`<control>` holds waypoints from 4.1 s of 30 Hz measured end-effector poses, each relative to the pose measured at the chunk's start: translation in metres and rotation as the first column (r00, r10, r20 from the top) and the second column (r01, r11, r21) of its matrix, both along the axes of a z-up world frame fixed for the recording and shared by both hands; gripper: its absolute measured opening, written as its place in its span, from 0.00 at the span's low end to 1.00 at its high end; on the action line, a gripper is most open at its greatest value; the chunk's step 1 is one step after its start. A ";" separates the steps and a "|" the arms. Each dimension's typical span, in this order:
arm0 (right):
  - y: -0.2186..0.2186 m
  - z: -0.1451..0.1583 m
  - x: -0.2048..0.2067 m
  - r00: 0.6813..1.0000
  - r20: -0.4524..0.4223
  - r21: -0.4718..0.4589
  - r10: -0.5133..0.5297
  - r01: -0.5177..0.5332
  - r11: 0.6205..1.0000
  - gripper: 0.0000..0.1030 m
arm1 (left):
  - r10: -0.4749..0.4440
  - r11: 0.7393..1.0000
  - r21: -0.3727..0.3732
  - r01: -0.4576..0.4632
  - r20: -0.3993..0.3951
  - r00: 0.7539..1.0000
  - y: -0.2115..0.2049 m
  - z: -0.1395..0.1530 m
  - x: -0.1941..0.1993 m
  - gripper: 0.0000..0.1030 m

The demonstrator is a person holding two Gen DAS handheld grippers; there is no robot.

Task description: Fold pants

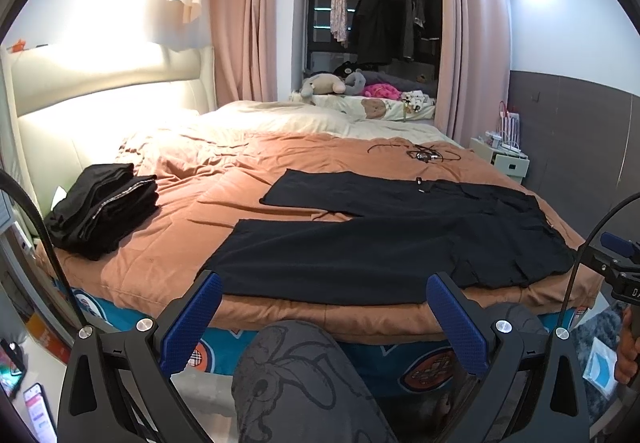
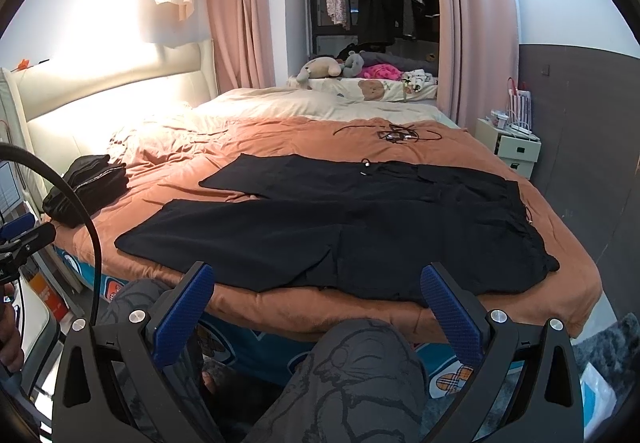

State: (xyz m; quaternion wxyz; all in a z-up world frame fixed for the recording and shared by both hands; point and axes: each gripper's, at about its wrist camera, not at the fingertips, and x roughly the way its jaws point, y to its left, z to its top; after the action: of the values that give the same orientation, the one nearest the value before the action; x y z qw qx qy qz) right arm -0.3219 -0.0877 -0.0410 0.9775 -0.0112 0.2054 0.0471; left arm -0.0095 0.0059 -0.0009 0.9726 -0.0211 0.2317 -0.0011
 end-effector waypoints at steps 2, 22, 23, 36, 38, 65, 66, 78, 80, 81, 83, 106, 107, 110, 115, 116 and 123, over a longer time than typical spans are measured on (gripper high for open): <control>0.000 -0.001 0.000 1.000 -0.001 0.002 -0.001 0.001 1.000 1.00 | 0.001 1.000 0.003 -0.001 0.002 1.000 0.001 0.001 0.000 1.00; 0.001 0.000 0.004 1.000 -0.012 0.004 -0.001 0.001 1.000 1.00 | 0.020 1.000 -0.005 -0.020 0.000 1.000 0.010 0.001 -0.001 1.00; 0.001 0.000 0.004 1.000 -0.012 0.004 0.000 0.000 1.000 1.00 | 0.021 1.000 -0.006 -0.021 0.001 1.000 0.011 0.001 -0.001 1.00; 0.002 0.001 0.006 1.000 -0.010 -0.004 -0.001 0.001 1.000 1.00 | 0.023 1.000 -0.013 -0.023 0.000 1.000 0.015 0.001 0.000 1.00; 0.002 0.001 0.007 1.000 -0.012 -0.004 -0.002 0.002 1.000 1.00 | 0.025 1.000 -0.013 -0.025 0.001 1.000 0.015 0.001 0.000 1.00; -0.027 -0.011 0.062 0.991 -0.101 0.052 -0.086 0.092 0.994 1.00 | 0.063 0.994 -0.083 -0.074 -0.125 0.990 0.052 -0.040 0.068 1.00; -0.029 -0.010 0.065 0.990 -0.107 0.061 -0.092 0.099 0.993 1.00 | 0.064 0.993 -0.088 -0.077 -0.141 0.988 0.055 -0.044 0.073 1.00; -0.061 -0.015 0.093 0.974 -0.174 0.120 -0.149 0.171 0.978 1.00 | 0.062 0.977 -0.183 -0.109 -0.245 0.967 0.096 -0.085 0.110 0.86; -0.067 -0.018 0.096 0.969 -0.189 0.132 -0.156 0.183 0.974 1.00 | 0.074 0.968 -0.213 -0.134 -0.265 0.961 0.110 -0.093 0.114 0.83; -0.070 -0.019 0.097 0.967 -0.197 0.137 -0.160 0.189 0.972 1.00 | 0.079 0.964 -0.224 -0.143 -0.274 0.958 0.115 -0.096 0.116 0.81; -0.075 -0.021 0.101 0.963 -0.210 0.143 -0.167 0.199 0.969 1.00 | 0.083 0.950 -0.263 -0.167 -0.303 0.949 0.129 -0.107 0.123 0.77; -0.109 -0.036 0.168 0.893 -0.377 0.166 -0.247 0.327 0.930 1.00 | 0.051 0.830 -0.485 -0.274 -0.424 0.904 0.189 -0.175 0.187 0.62; -0.109 -0.037 0.170 0.891 -0.378 0.164 -0.252 0.333 0.929 1.00 | 0.054 0.827 -0.489 -0.277 -0.423 0.905 0.192 -0.175 0.190 0.61; -0.115 -0.037 0.172 0.884 -0.385 0.176 -0.264 0.351 0.920 1.00 | 0.069 0.805 -0.513 -0.298 -0.419 0.905 0.203 -0.177 0.197 0.56; -0.130 -0.043 0.173 0.870 -0.389 0.199 -0.302 0.399 0.895 1.00 | 0.137 0.749 -0.542 -0.380 -0.435 0.890 0.220 -0.181 0.200 0.24; -0.134 -0.044 0.171 0.868 -0.391 0.203 -0.307 0.407 0.891 1.00 | 0.144 0.740 -0.549 -0.389 -0.435 0.889 0.222 -0.181 0.200 0.21; -0.169 -0.051 0.161 0.845 -0.406 0.239 -0.349 0.466 0.852 0.97 | 0.208 0.748 -0.504 -0.432 -0.440 0.874 0.222 -0.173 0.200 0.11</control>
State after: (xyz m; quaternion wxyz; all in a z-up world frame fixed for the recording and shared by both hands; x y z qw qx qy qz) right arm -0.1613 -0.2570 -0.0917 0.9002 0.2048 0.3616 -0.1298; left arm 0.1904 0.2282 -0.1737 0.8437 -0.3607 0.3845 0.1010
